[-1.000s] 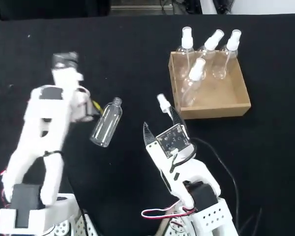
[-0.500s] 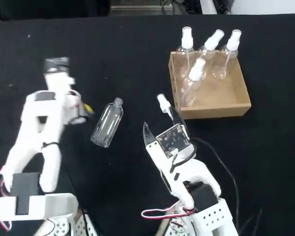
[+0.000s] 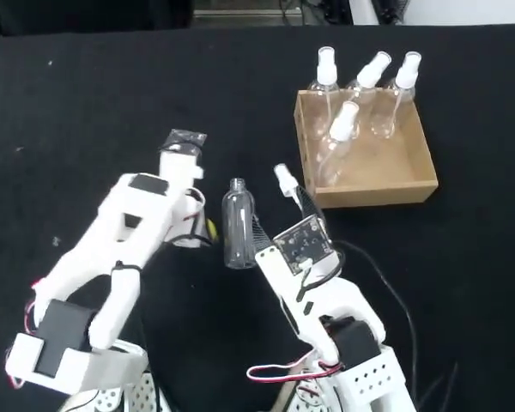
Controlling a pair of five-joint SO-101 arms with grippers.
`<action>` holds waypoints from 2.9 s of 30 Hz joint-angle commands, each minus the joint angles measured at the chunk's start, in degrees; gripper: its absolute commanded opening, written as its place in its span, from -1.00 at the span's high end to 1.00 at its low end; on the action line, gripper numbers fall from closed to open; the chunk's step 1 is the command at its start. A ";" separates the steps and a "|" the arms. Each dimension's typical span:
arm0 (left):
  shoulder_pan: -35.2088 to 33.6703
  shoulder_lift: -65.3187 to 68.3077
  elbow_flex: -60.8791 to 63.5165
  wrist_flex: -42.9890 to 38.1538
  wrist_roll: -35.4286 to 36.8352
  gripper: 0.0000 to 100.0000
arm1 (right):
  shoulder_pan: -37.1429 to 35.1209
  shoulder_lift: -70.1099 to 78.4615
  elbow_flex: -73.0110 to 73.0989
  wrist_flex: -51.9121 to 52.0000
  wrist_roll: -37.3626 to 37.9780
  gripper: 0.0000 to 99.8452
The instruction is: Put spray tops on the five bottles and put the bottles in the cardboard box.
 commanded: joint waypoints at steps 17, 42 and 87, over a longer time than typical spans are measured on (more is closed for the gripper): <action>-12.79 -1.67 6.81 -15.03 10.46 0.47 | -4.22 -2.59 -10.51 7.65 -8.09 0.49; -3.21 -2.29 9.45 -14.59 4.22 0.47 | -8.53 28.70 -18.24 -3.96 -13.71 0.49; -23.60 -41.23 37.76 -34.64 10.73 0.47 | -14.07 70.99 -42.42 -7.91 -19.78 0.48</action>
